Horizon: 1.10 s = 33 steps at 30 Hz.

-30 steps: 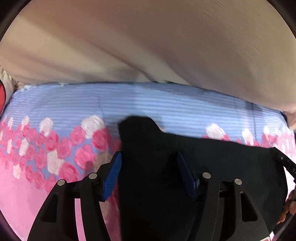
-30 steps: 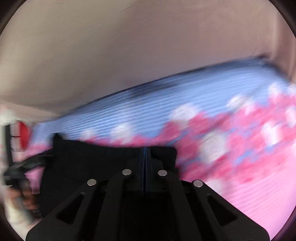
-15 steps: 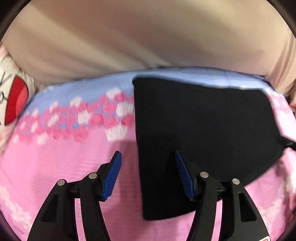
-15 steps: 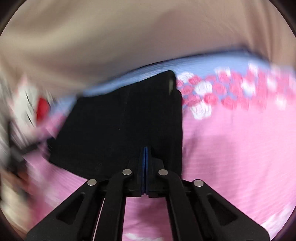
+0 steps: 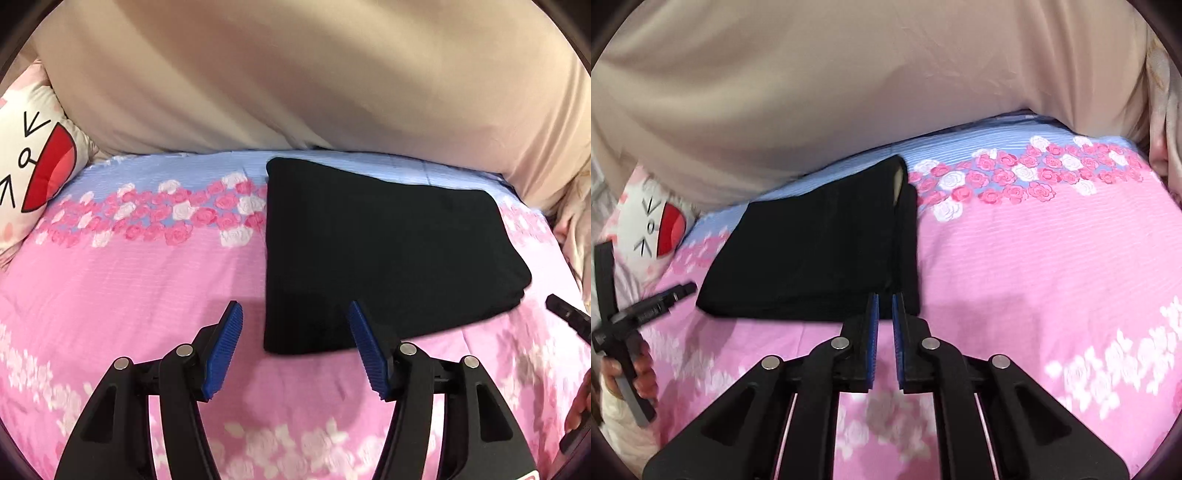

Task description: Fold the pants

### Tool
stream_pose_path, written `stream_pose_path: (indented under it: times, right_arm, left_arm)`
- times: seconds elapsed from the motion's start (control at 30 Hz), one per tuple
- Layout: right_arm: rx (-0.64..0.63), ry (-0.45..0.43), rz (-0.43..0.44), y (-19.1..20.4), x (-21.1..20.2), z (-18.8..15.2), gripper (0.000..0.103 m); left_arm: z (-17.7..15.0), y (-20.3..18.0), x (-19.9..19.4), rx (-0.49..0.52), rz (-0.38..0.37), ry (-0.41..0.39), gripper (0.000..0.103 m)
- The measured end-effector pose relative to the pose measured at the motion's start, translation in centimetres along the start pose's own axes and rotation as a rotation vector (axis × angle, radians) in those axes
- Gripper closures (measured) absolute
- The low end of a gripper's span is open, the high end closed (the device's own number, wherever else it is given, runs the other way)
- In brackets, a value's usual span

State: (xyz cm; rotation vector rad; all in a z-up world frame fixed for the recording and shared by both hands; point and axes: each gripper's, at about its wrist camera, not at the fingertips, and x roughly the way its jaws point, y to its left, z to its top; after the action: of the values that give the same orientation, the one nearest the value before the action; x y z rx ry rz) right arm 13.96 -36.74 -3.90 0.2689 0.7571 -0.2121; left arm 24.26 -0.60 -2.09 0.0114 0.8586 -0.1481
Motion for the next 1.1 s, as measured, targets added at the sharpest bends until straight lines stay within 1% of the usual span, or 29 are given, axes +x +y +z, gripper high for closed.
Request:
stream_pose_path:
  times: [0.1,0.13,0.23,0.27,0.3,0.37,0.43,0.5,0.57,0.6,0.67,0.73,0.8,0.83,0.87,0.97,1.03,1.1]
  right_arm:
    - [-0.116,0.032,-0.14,1.7,2.0,-0.8,0.094]
    - [-0.131,0.04,-0.152,1.9,2.6,-1.0,0.094]
    - [-0.136,0.077,-0.114,1.7,4.0,-0.6,0.094]
    - [-0.136,0.085,-0.116,1.5,4.8,-0.4,0.094]
    - [-0.127,0.09,-0.124,1.2,5.2,-0.3,0.097]
    - [-0.083,0.099,-0.103,0.0,6.0,-0.1,0.098]
    - [0.004,0.093,-0.049,-1.9,6.4,-0.1,0.103]
    - [0.049,0.084,-0.04,-2.7,6.1,-0.2,0.103]
    - [0.06,0.086,-0.035,-2.7,5.9,-0.2,0.103]
    - [0.067,0.093,-0.026,-2.6,5.5,-0.3,0.103]
    - [0.099,0.074,0.004,-2.6,3.9,-0.6,0.097]
    - [0.117,0.034,0.018,-2.2,1.5,-1.3,0.095]
    - [0.126,0.012,0.029,-1.3,-0.5,-1.9,0.095]
    - [0.125,0.009,0.037,-0.8,-1.1,-2.3,0.095]
    - [0.12,0.006,0.044,-0.3,-1.7,-2.6,0.095]
    - [0.086,-0.012,0.032,2.0,-3.4,-3.5,0.095]
    - [0.075,-0.022,0.04,2.8,-4.0,-3.7,0.095]
    - [0.058,-0.031,0.029,3.9,-4.7,-4.0,0.095]
  left_arm:
    - [-1.6,-1.0,2.7,0.037,0.035,0.098,0.044]
    - [-1.9,-1.0,3.0,0.033,0.037,0.106,0.044]
    - [-2.2,-0.9,4.3,0.037,0.089,0.113,0.044]
    - [-2.1,-0.5,4.8,0.032,0.094,0.119,0.042]
    - [-1.9,-0.1,5.2,0.009,0.075,0.121,0.042]
    - [-1.5,0.5,5.6,-0.002,0.07,0.121,0.038]
    - [-1.2,1.0,5.8,-0.017,0.066,0.114,0.035]
    - [-1.3,1.0,5.9,-0.007,0.072,0.099,0.034]
    - [-1.4,0.6,5.7,0.001,0.091,0.088,0.035]
    - [-1.5,0.4,5.5,0.005,0.091,0.093,0.037]
    - [-1.6,-0.1,3.8,0.013,0.096,0.091,0.039]
    - [-2.0,-1.2,1.1,0.043,0.12,0.042,0.038]
    - [-2.3,-2.4,-1.1,0.072,0.147,0.008,0.034]
    - [-2.6,-3.2,-2.3,0.082,0.156,-0.011,0.029]
    - [-2.8,-3.8,-3.2,0.089,0.153,-0.026,0.028]
    - [-3.3,-5.5,-5.3,0.111,0.161,-0.055,0.028]
    - [-3.5,-6.2,-6.1,0.119,0.17,-0.067,0.028]
    - [-3.6,-6.4,-6.7,0.115,0.168,-0.068,0.028]
